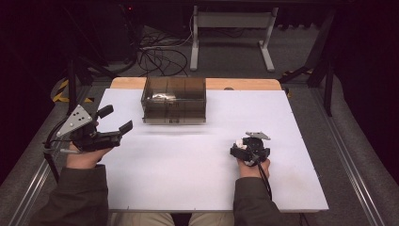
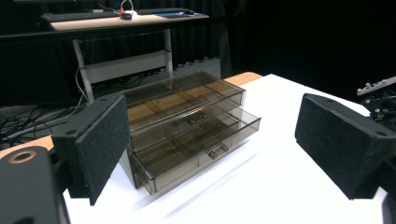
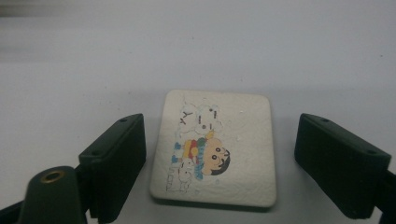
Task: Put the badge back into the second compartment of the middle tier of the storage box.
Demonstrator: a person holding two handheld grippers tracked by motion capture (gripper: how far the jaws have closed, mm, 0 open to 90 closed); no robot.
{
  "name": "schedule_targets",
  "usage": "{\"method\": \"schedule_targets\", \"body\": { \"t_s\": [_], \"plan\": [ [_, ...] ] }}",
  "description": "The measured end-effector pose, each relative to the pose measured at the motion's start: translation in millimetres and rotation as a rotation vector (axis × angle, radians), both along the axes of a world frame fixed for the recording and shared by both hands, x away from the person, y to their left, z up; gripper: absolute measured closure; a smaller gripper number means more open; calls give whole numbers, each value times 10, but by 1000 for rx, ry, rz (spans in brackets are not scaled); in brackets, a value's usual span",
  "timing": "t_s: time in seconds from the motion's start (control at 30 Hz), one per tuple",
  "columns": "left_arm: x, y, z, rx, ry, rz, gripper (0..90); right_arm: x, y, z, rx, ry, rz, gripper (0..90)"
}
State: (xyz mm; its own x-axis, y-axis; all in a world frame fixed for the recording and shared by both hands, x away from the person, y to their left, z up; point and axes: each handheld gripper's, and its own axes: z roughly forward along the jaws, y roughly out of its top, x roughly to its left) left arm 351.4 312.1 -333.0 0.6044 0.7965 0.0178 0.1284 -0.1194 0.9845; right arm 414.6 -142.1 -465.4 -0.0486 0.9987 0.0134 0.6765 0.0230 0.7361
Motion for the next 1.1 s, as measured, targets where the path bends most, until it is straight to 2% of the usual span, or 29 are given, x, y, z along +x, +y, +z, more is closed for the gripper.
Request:
{"method": "schedule_targets", "body": {
  "t_s": [0.3, 0.6, 0.93, 1.1],
  "plan": [
    [-18, 17, 14, -8, 0, 7, 114, -2, 14, -9, -13, -1, 2, 191],
    [-28, 44, 9, -4, 2, 9, 115, -22, 47, 0, -11, -15, 25, 332],
    [-31, 30, 5, 0, 3, 4, 118, -32, 58, -2, -20, -24, 24, 338],
    [-27, 36, 8, -3, 1, 4, 119, -54, 89, 12, -15, -39, 44, 338]
  ]
}}
